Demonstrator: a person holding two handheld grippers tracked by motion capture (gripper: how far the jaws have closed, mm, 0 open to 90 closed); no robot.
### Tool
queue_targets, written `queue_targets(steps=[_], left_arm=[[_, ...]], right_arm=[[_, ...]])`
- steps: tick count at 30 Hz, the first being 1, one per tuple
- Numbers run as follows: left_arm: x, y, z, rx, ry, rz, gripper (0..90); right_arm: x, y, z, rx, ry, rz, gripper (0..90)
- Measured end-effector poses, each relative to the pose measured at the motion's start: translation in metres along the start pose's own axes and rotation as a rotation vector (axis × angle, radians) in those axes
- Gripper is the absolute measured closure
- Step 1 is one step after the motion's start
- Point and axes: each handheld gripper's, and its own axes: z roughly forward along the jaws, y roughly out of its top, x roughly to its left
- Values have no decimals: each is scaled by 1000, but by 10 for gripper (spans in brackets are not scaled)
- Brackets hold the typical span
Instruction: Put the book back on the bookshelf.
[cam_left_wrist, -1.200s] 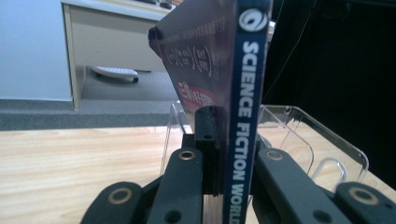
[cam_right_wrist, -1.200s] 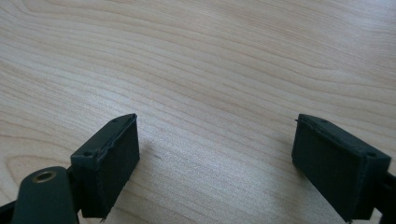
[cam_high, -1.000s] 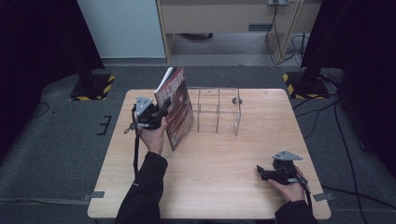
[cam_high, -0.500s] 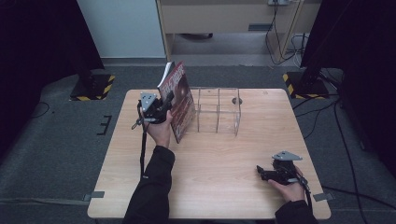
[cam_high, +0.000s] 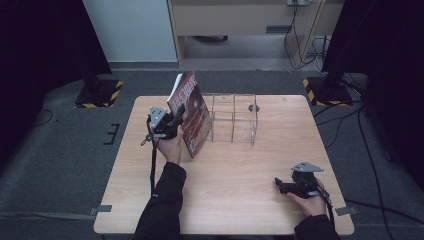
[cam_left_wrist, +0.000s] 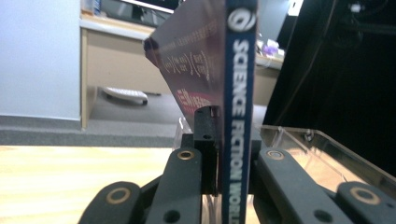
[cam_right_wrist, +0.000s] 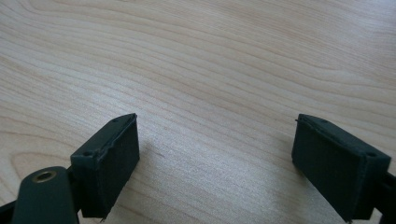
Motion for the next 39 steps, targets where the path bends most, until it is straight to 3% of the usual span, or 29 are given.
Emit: queue_targets(steps=[7,13,18,19,23,26,39], left_arm=[[5,3,-9,72,-22,-2,815],[8,5,-16,133,-27,24,772],[9,2,-16,159,-24,8,772],[8,3,-16,161,-19,-14,787],[7,5,-17,134,-37,-52,836],[-3,9,-15,104,-2,2,838],[-9,13,-2,41,35,23,838]], right_arm=[[0,0,0,1,-1,1,150],[0,0,0,0,-1,-1,150],[0,0,0,1,-4,1,150],[0,0,0,1,-3,1,150],[0,0,0,0,-2,0,150],[0,0,0,-1,-2,-1,150],[0,0,0,-1,1,0,150]])
